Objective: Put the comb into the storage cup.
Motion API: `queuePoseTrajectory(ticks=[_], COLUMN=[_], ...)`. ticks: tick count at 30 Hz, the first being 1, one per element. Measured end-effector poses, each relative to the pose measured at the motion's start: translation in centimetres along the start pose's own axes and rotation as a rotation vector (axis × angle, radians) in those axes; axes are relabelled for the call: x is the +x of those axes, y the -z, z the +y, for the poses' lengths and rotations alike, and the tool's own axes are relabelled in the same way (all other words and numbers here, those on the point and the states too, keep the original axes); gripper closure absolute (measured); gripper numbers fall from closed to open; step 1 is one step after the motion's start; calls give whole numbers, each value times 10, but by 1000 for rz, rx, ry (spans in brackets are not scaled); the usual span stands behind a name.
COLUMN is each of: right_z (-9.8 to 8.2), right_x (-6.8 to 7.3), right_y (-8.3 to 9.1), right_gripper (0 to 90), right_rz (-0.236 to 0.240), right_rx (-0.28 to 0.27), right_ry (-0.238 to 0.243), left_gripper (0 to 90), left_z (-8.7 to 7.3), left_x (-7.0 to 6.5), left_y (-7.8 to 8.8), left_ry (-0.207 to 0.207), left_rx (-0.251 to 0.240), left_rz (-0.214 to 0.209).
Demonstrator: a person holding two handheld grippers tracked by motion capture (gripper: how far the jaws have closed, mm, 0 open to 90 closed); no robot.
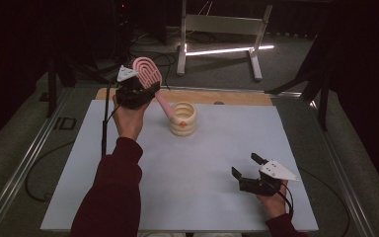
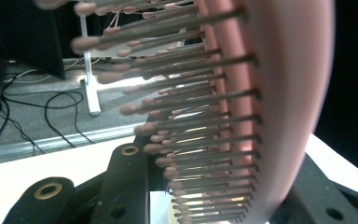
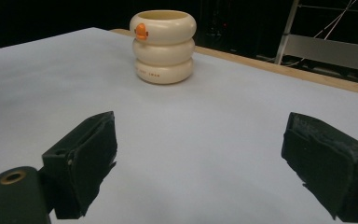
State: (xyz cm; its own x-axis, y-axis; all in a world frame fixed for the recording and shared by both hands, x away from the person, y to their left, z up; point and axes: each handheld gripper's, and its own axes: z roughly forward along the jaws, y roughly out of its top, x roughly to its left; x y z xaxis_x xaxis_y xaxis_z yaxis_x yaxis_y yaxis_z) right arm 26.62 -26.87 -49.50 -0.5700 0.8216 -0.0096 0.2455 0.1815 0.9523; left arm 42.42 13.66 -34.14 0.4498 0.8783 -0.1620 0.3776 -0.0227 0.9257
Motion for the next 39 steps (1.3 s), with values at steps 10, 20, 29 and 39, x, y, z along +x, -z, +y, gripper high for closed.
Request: queuePoseTrajectory(ticks=[10,20,29,39], right_z=[0,0,0,-1], right_x=[1,0,-1,-1], right_y=[0,0,1,1], right_gripper=[101,100,100,100], right_rz=[3,5,4,6], right_rx=[1,-3,-5,-10], right_ry=[3,-2,-11,-18], left_gripper=[644,644,643,643], left_z=[-3,-3,-2,-3], left_x=[-4,-6,-12,-15], left_y=[-10,-17,-25,-32], left_ry=[13,24,13,12], left_rx=[-5,-12,-13,-15], left_rz=[3,12,6,16])
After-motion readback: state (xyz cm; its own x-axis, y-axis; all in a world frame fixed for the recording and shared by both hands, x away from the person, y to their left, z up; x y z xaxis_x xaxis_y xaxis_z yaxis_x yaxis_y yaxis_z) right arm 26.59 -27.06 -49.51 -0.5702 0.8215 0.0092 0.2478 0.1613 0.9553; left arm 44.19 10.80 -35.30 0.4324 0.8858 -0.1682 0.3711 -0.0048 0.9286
